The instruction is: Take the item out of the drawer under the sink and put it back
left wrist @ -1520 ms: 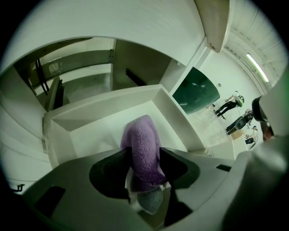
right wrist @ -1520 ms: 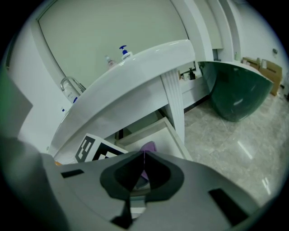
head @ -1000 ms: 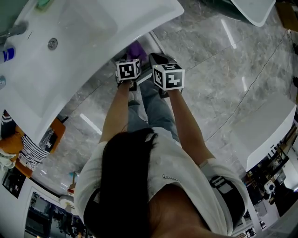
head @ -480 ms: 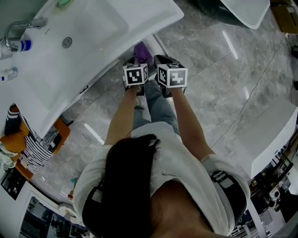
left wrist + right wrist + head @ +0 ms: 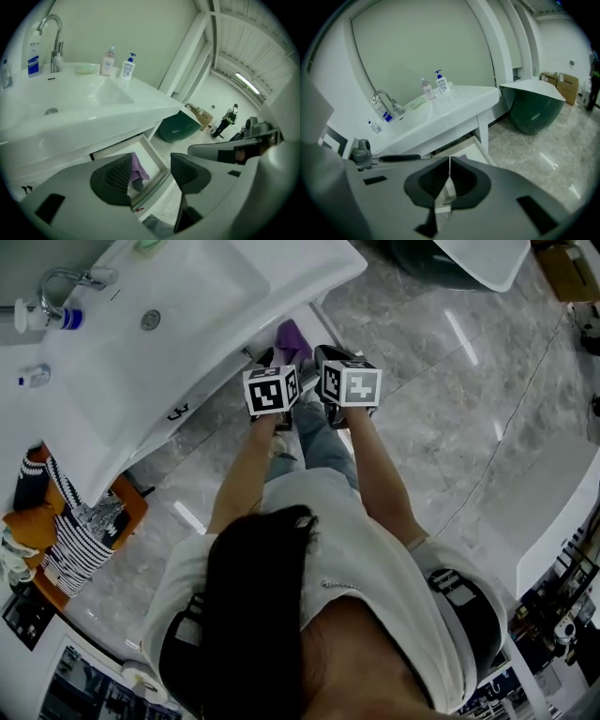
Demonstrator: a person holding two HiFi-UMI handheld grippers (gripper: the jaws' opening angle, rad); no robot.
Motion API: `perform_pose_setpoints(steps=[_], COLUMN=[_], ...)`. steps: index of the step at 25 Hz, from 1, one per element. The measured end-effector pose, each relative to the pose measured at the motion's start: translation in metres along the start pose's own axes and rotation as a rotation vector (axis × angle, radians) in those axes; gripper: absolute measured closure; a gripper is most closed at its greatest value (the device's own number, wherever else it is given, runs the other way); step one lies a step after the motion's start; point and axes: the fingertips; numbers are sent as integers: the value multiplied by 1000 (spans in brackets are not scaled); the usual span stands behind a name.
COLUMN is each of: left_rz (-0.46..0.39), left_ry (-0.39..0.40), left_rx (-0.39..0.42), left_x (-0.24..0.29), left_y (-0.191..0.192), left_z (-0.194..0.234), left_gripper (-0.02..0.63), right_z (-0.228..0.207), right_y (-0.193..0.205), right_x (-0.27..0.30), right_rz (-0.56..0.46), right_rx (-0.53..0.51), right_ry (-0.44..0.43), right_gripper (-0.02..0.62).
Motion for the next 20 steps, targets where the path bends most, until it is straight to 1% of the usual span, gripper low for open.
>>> perform_pose_setpoints(steps=[3,7,9,11,14,20], left_rz=[-21,-75,-110,-142,-165,-166], left_ry=[21,36,33,21,3,-9], left_rx=[37,29,29,44,61,52], left_x=[-16,-35,-46,-57,-69,-81], left_y=[-7,-15,-20,-26,-28,-21], left_z=[-13,-21,-24,-26,-26,-25], left_gripper=[355,407,449,507,566,601], right_z=[8,17,21,25,27,31], right_y=[0,-1,1,3,5,4], right_x=[-10,-21,-25,-30,-36,-47], right_rz=[-14,-33,-37,-43,-54,-79], right_rx=[-17,-9,-21,-30,-33,-45], right_ry=[-2,0,-4,-6,-2,2], right_gripper=[580,580,580,580,580,580])
Point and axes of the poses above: the fingertips, and each gripper's own axes: x forward along the fingers, z to its left, y out of its underside, and after that the axes turned 13 degrees about y, right-handed
